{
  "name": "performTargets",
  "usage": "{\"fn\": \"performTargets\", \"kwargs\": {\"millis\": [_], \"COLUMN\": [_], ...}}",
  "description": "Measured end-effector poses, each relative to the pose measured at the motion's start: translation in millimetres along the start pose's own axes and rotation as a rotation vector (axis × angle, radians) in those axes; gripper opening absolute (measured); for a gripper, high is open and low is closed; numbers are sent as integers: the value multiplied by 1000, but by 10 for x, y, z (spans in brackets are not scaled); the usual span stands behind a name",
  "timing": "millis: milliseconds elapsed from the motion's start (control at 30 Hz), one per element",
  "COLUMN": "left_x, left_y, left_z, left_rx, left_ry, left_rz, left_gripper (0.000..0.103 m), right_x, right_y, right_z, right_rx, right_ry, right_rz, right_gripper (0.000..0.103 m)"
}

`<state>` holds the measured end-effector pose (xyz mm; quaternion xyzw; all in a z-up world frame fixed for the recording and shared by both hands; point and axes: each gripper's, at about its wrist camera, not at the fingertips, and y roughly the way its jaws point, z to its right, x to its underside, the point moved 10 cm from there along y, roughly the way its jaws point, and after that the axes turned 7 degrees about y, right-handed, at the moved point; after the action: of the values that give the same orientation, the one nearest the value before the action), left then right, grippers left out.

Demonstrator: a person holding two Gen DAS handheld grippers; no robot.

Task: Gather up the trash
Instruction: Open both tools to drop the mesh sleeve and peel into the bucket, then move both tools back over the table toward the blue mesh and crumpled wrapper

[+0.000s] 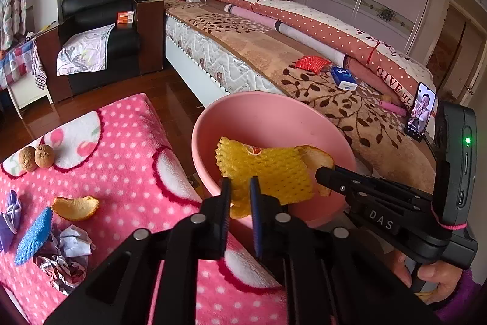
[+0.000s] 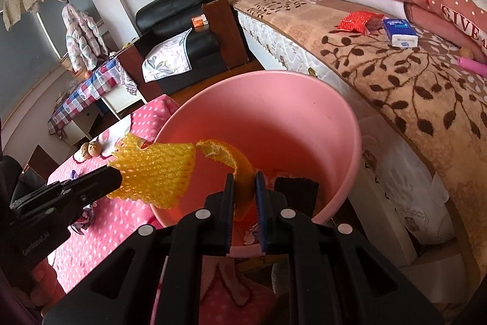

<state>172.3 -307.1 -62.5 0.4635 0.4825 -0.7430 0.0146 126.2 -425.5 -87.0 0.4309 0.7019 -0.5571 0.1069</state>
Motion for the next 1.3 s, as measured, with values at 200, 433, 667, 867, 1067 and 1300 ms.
{"fn": "performTargets", "kwargs": {"millis": [200,433,667,867,1067,1300], "left_x": [18,23,46,106,174,298], "left_y": [-43,-155,-309,-461,-634,-841], "left_z": [-23,-83,-103,-158,-272,-451], "left_rx": [-3,-10,-10,-21,-38,-68], "left_ry": [-24,-47,-56,-71,-96,-130], "left_rz": [5,19,38,51,68,83], "left_gripper": [29,34,34,35,35,35], "right_x": [-4,5,36,69,103,207], "right_y": [-16,-25,-71,-155,-224,-276], "right_z": [17,15,-57,-149,-275,-477], "right_rx": [2,-26,-37,-46,-64,-89], "right_ry": [12,44,27,10,-13,-52], "right_rz": [7,-8,-10,1,5,-2], "right_gripper": [13,16,23,27,27,26]}}
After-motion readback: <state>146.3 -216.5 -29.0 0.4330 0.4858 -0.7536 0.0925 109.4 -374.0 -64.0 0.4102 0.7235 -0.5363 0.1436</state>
